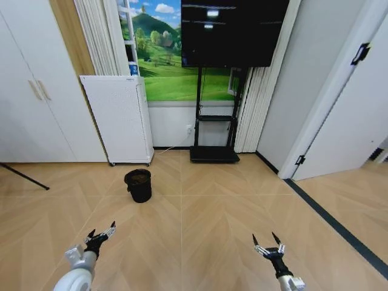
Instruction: Pick up the trash bin and place the garbage on the floor into it.
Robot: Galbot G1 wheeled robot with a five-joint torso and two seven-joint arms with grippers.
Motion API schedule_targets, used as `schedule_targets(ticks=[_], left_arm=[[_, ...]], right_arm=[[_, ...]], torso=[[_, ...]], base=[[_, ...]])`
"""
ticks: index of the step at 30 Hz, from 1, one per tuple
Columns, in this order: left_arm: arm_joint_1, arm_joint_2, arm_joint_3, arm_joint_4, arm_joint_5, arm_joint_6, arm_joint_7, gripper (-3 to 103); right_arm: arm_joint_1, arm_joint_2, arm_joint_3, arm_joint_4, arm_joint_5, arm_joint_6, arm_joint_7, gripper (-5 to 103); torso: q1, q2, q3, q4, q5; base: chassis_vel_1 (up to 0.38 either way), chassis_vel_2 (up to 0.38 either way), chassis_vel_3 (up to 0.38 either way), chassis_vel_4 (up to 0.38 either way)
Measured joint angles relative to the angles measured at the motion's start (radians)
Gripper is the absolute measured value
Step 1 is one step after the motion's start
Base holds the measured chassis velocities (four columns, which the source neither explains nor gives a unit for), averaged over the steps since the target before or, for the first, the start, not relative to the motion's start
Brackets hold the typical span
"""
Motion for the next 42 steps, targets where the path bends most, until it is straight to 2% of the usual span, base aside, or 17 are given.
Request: schedule_targets(ticks=[14, 28, 35, 42], left_arm=[[0.001, -0.02, 0.004, 0.014, 0.013, 0.0, 0.002, 100], [-0.002, -0.031, 0.011, 0.024, 0.033, -0.001, 0.012, 100], [-0.004, -0.015, 0.013, 0.013, 0.074, 0.052, -0.006, 100], [-0.017, -0.009, 0.017, 0.011, 0.085, 0.057, -0.006, 100]], right_arm=[[0.006, 0.013, -0.014, -0.014, -0.014, 0.0, 0.001, 100], [0.013, 0.016, -0.012, -0.041, -0.081, 0.0, 0.023, 100], [0.019, 0.016, -0.023, -0.055, -0.112, 0.0, 0.072, 100], [0.028, 0.007, -0.029, -0.052, -0.104, 0.0, 0.093, 100]], torso=[[0.0, 0.0, 0.0, 0.0, 0.0003], [0.0, 0.0, 0.0, 0.0001, 0.0002], [0.0, 0.0, 0.0, -0.0001, 0.0003], [0.0, 0.0, 0.0, 0.0, 0.0003]], base=[[0.263, -0.261, -0.247, 0.259], [0.0, 0.007, 0.001, -0.001], [0.0, 0.0, 0.0, 0.0], [0.0, 0.0, 0.0, 0.0]])
